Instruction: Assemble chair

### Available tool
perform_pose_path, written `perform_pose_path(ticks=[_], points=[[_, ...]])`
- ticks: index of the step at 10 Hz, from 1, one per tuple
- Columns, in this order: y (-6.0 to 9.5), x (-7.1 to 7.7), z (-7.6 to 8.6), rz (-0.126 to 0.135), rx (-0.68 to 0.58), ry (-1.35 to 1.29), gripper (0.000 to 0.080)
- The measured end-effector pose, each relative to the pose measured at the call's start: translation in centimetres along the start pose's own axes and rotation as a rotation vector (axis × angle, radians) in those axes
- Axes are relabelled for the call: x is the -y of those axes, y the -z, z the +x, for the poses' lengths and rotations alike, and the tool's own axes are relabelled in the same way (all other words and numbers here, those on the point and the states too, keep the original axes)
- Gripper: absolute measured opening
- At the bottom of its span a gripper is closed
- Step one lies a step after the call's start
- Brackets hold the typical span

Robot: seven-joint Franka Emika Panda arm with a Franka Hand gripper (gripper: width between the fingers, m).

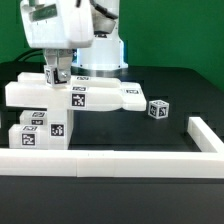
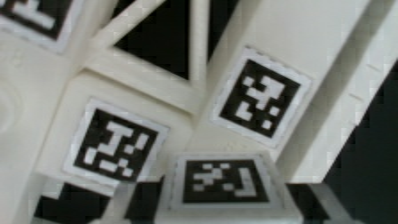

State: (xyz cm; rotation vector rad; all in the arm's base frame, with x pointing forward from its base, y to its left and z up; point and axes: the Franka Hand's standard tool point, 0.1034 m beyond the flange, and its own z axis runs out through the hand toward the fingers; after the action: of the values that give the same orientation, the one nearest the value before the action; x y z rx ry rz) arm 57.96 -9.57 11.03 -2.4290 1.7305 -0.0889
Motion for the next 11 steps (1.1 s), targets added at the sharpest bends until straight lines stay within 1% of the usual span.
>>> perform_pose_path(ticks=[1, 2, 3, 4, 5, 6, 7, 10, 11], points=[[0.00, 0.09, -0.04, 0.011, 0.005, -0.103, 0.0268], [-0.03, 0.27, -0.25, 0.014, 0.001, -0.155, 0.0268], [-0.07, 0.25, -0.28, 0.013, 0.002, -0.172, 0.0391], [-0.09, 0.24, -0.27, 0.013, 0.002, -0.151, 0.0391], [-0.07, 0.33, -0.35, 0.011, 0.000, -0.123, 0.0541], [0.01, 0.69, -0.63, 0.009, -0.004, -0.102, 0.0616], [0.04, 0.91, -0.93, 0.011, -0.003, -0.081, 0.0639], [-0.04, 0.77, -0.80, 0.008, -0.005, 0.202, 0.0648], [-0.16, 0.65, -0.71, 0.003, -0.006, 0.300, 0.0649]])
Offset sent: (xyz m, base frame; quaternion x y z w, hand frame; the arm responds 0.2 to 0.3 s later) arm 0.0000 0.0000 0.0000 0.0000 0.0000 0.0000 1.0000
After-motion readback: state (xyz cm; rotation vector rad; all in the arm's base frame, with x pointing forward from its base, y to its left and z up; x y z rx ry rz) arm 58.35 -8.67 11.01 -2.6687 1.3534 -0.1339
